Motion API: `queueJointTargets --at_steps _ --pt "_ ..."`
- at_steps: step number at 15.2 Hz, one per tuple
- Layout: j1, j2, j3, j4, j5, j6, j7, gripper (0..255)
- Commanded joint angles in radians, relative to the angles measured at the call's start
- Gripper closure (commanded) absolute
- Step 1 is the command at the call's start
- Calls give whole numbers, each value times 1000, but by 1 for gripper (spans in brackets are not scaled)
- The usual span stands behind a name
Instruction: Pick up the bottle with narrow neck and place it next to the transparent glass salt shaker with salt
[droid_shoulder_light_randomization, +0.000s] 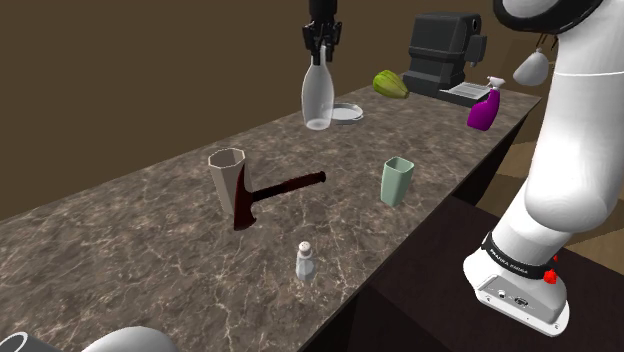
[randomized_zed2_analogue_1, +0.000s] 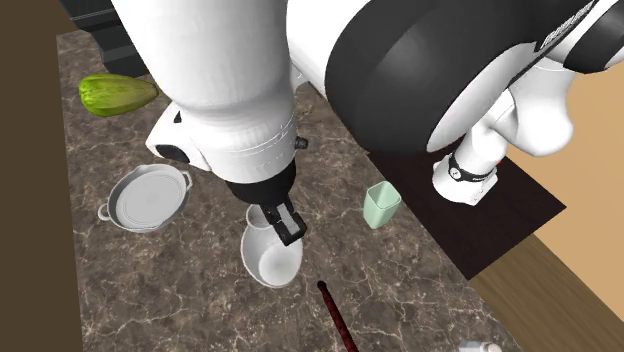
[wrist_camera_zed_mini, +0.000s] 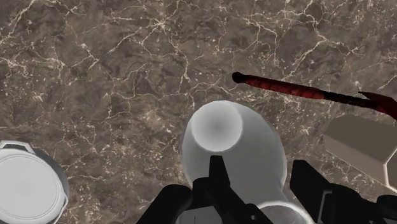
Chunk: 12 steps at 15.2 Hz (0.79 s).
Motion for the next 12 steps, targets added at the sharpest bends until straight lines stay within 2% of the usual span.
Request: queueJointTargets --at_steps 1,6,12 --pt "25 -57 14 -85 -1 29 40 255" --pt "82 -164 55 -230 1 67 138 255" --pt "149 -256 114 -346 11 94 263 255"
